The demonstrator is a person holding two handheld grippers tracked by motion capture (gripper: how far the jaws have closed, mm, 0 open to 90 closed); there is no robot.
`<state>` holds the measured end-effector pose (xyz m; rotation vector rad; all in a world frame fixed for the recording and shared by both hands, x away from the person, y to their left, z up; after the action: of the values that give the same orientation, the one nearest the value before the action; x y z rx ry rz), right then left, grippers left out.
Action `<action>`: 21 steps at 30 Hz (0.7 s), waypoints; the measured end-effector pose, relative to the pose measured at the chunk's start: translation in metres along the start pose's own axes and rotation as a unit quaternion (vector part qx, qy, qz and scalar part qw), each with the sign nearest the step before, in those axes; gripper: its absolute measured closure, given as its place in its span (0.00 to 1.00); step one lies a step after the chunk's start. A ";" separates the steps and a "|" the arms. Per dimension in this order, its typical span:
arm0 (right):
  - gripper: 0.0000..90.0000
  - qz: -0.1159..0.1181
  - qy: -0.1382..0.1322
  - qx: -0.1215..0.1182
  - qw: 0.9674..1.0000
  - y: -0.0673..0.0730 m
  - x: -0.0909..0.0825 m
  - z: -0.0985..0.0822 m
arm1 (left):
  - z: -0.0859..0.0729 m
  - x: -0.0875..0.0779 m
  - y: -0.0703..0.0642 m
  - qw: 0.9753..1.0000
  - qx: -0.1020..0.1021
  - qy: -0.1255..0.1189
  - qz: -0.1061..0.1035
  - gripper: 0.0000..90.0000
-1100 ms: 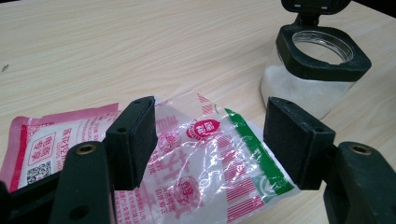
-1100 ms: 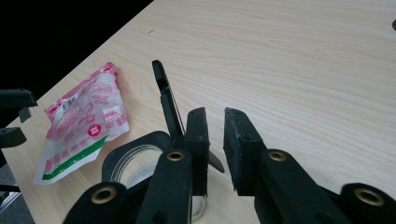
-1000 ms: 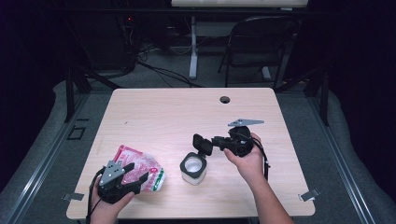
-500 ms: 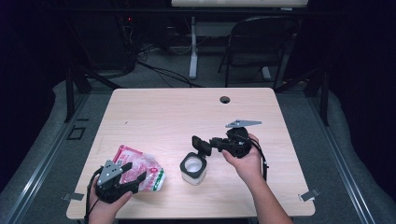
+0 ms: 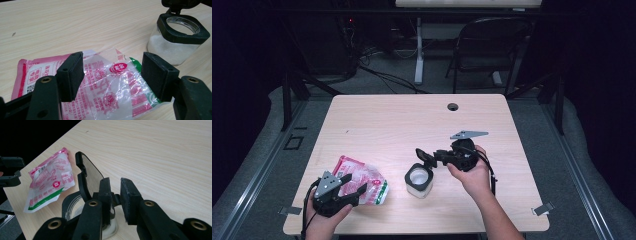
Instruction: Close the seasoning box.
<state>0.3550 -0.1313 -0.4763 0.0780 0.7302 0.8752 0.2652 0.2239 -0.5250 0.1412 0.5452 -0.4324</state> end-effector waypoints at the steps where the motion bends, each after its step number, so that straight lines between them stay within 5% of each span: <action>1: 0.88 0.001 -0.001 -0.002 1.000 0.000 0.001 0.000 | 0.000 0.000 0.000 1.000 0.000 0.000 0.000 0.38; 21: 0.86 0.019 0.034 -0.010 0.999 0.008 0.018 -0.012 | -0.001 -0.001 0.004 1.000 -0.006 0.001 0.008 0.38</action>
<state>0.3502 -0.1162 -0.4923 0.0449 0.7853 0.9255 0.2660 0.2282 -0.5257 0.1354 0.5488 -0.4135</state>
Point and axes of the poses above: each handheld gripper's, and its own axes: x roughly forward along the jaws, z roughly out of its top, y roughly to its left, the point moved 2 cm from there along x, roughly forward along the jaws, and after that the axes turned 8 degrees about z, right-handed, at the moved point
